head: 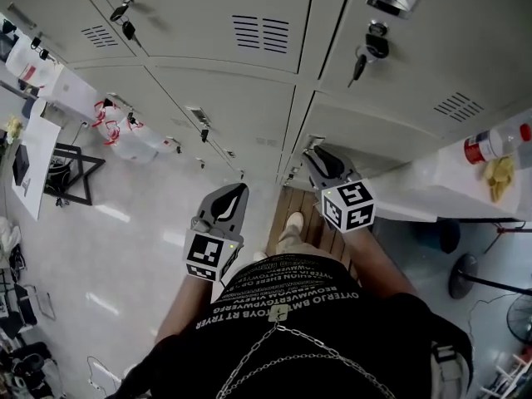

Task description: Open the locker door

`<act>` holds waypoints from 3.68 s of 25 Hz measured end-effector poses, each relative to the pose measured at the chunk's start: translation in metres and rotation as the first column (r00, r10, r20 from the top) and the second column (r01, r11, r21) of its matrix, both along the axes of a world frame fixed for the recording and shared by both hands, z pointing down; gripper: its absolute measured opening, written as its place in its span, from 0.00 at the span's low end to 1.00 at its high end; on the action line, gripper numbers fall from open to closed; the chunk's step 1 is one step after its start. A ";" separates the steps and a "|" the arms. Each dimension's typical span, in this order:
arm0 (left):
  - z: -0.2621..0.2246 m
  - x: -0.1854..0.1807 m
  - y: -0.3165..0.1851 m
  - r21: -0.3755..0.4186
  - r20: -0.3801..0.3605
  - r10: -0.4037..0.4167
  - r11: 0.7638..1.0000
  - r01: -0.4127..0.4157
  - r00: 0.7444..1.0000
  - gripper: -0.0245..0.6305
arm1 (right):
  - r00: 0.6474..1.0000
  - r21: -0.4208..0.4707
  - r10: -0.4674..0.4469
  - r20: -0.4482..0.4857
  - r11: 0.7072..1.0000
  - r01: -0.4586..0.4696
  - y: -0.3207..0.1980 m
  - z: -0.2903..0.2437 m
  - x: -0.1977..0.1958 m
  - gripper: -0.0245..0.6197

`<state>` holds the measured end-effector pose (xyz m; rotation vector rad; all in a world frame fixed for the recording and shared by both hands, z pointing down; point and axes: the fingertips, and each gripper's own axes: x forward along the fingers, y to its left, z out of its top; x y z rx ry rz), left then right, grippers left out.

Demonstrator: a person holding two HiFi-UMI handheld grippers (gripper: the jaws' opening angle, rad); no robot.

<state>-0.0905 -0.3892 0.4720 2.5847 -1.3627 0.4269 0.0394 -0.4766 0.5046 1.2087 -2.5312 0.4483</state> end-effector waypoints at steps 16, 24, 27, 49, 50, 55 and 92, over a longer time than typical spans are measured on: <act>0.008 -0.020 0.029 -0.052 0.031 -0.065 0.996 0.066 0.997 0.04 | 0.995 -0.025 0.098 -0.008 0.995 -0.098 -0.033 0.014 -0.006 0.29; 0.007 -0.027 0.046 -0.053 0.043 -0.069 0.996 0.071 0.997 0.04 | 0.988 -0.013 0.155 0.017 0.988 -0.155 -0.038 0.018 -0.012 0.31; 0.005 -0.025 0.052 -0.045 0.048 -0.055 0.997 0.058 0.997 0.04 | 0.990 -0.035 0.138 0.043 0.990 -0.136 -0.033 0.016 -0.014 0.31; -0.003 -0.011 0.125 0.002 0.007 0.113 0.994 -0.113 0.994 0.04 | 0.975 -0.065 0.196 0.105 0.980 -0.190 0.107 0.013 0.011 0.31; -0.003 -0.012 0.128 0.004 0.005 0.116 0.993 -0.117 0.993 0.04 | 0.972 -0.061 0.213 0.096 0.976 -0.208 0.111 0.013 0.014 0.31; 0.008 -0.024 0.149 0.001 0.002 0.127 0.992 -0.127 0.992 0.04 | 0.963 -0.055 0.266 0.051 0.963 -0.263 0.120 0.015 0.018 0.31; 0.016 -0.002 0.197 0.012 -0.035 0.273 0.962 -0.273 0.961 0.04 | 0.913 -0.077 0.406 -0.034 0.910 -0.407 0.176 0.026 0.066 0.31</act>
